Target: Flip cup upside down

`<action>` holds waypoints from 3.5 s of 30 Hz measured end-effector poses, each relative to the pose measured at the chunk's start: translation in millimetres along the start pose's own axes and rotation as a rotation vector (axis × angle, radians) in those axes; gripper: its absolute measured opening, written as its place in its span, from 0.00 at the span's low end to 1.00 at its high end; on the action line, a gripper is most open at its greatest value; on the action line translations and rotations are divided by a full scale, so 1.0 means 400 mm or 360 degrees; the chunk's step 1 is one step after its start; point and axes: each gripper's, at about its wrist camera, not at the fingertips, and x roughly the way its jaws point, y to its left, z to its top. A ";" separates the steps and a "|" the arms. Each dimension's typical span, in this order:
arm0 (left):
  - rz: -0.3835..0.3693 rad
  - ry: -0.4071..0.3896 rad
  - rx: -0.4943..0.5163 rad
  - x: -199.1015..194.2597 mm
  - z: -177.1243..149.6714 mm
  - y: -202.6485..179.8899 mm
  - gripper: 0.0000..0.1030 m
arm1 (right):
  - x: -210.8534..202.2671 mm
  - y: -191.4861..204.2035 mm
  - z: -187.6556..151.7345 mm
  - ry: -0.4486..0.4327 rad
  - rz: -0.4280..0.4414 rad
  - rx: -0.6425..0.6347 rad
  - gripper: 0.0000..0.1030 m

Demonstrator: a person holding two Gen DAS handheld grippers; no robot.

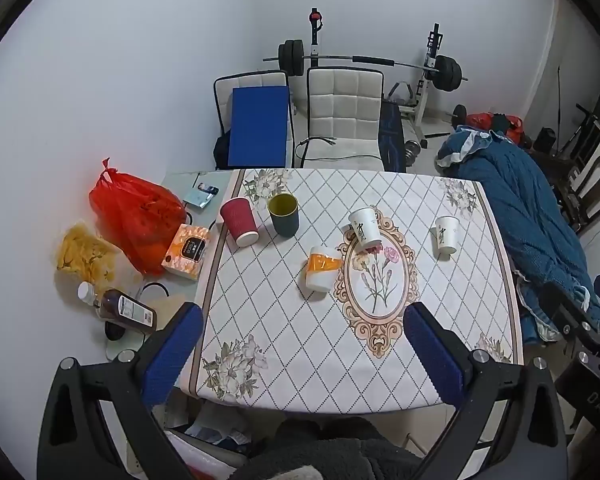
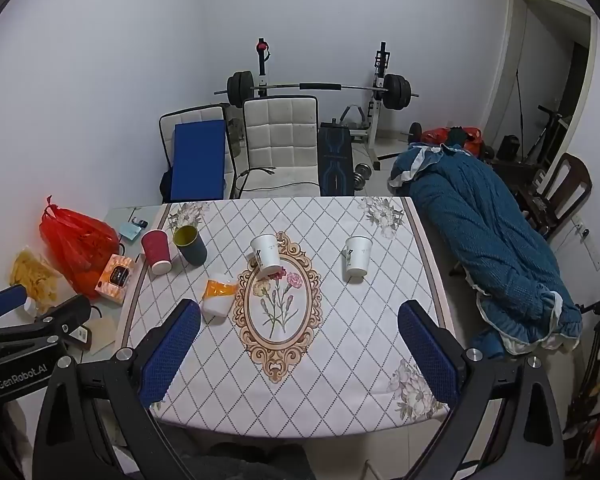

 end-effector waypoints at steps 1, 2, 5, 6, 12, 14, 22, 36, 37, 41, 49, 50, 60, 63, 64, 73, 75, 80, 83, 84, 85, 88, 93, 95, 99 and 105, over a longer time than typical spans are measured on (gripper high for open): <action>0.0001 -0.0002 0.0000 0.001 0.000 0.001 1.00 | 0.000 0.001 0.000 0.0002 0.0002 0.0000 0.98; 0.0005 -0.0008 0.0003 0.001 -0.001 0.000 1.00 | 0.000 0.000 0.001 0.0000 0.0007 0.0001 0.98; 0.0008 -0.0006 0.0006 -0.004 0.016 -0.007 1.00 | 0.000 0.001 0.002 0.0004 0.0002 -0.0003 0.98; 0.0008 -0.0007 0.0005 -0.005 0.016 -0.006 1.00 | 0.000 0.001 0.003 0.0003 0.0000 0.0000 0.98; 0.0005 -0.0015 0.0006 -0.008 0.014 -0.009 1.00 | 0.001 0.001 0.003 0.0005 0.0002 -0.0002 0.98; 0.0002 -0.0015 0.0004 -0.007 0.012 -0.007 1.00 | 0.001 0.000 0.002 0.0006 0.0002 -0.0001 0.98; 0.0004 -0.0019 0.0008 -0.010 0.013 -0.012 1.00 | -0.001 -0.001 0.003 0.0012 0.0011 0.0000 0.98; -0.0002 -0.0014 0.0005 -0.016 0.006 -0.013 1.00 | 0.004 0.003 -0.002 0.0010 0.0016 0.0002 0.98; -0.0002 -0.0012 0.0005 -0.017 0.007 -0.014 1.00 | 0.005 0.003 -0.003 0.0011 0.0018 0.0003 0.98; 0.0001 -0.0021 0.0003 -0.019 0.004 -0.022 1.00 | -0.003 0.003 0.009 0.0011 0.0021 0.0007 0.98; 0.0002 -0.0032 -0.0002 -0.024 0.021 -0.018 1.00 | -0.001 0.002 0.016 0.0009 0.0025 0.0007 0.98; 0.0000 -0.0032 -0.0002 -0.024 0.020 -0.019 1.00 | -0.001 0.002 0.017 0.0008 0.0024 0.0007 0.98; 0.0002 -0.0034 0.0000 -0.024 0.021 -0.017 1.00 | -0.002 0.010 0.046 0.0005 0.0021 0.0004 0.98; 0.0003 -0.0035 0.0001 -0.024 0.021 -0.017 1.00 | -0.002 0.010 0.046 0.0002 0.0019 0.0002 0.98; 0.0005 -0.0037 0.0001 -0.025 0.025 -0.016 1.00 | -0.001 0.012 0.051 0.0001 0.0017 0.0001 0.98; 0.0006 -0.0038 0.0001 -0.026 0.025 -0.018 1.00 | 0.004 0.016 0.065 0.0004 0.0020 0.0000 0.98; 0.0005 -0.0039 0.0002 -0.025 0.030 -0.016 1.00 | 0.003 0.015 0.062 0.0001 0.0018 0.0003 0.98; 0.0006 -0.0039 0.0004 -0.026 0.030 -0.016 1.00 | 0.003 0.015 0.063 0.0002 0.0022 0.0002 0.98; 0.0003 -0.0038 0.0001 -0.025 0.033 -0.013 1.00 | 0.004 0.017 0.066 0.0002 0.0021 0.0002 0.98; 0.0004 -0.0040 0.0001 -0.024 0.037 -0.011 1.00 | 0.002 0.015 0.063 0.0002 0.0021 0.0002 0.98; 0.0003 -0.0039 0.0001 -0.024 0.039 -0.010 1.00 | 0.001 0.017 0.069 0.0002 0.0022 0.0002 0.98; 0.0003 -0.0037 0.0000 -0.025 0.044 -0.009 1.00 | 0.003 0.018 0.075 0.0003 0.0026 0.0004 0.98; 0.0005 -0.0039 0.0000 -0.025 0.036 -0.012 1.00 | 0.005 0.022 0.078 0.0002 0.0025 0.0002 0.98; 0.0006 -0.0040 -0.0001 -0.026 0.041 -0.010 1.00 | 0.004 0.018 0.073 0.0003 0.0028 0.0003 0.98; 0.0013 -0.0047 -0.0001 -0.011 0.051 -0.003 1.00 | 0.010 0.021 0.081 0.0004 0.0037 0.0013 0.98; 0.0234 -0.0191 -0.0021 0.082 0.078 0.060 1.00 | 0.118 0.040 0.063 0.0037 0.0146 0.0016 0.98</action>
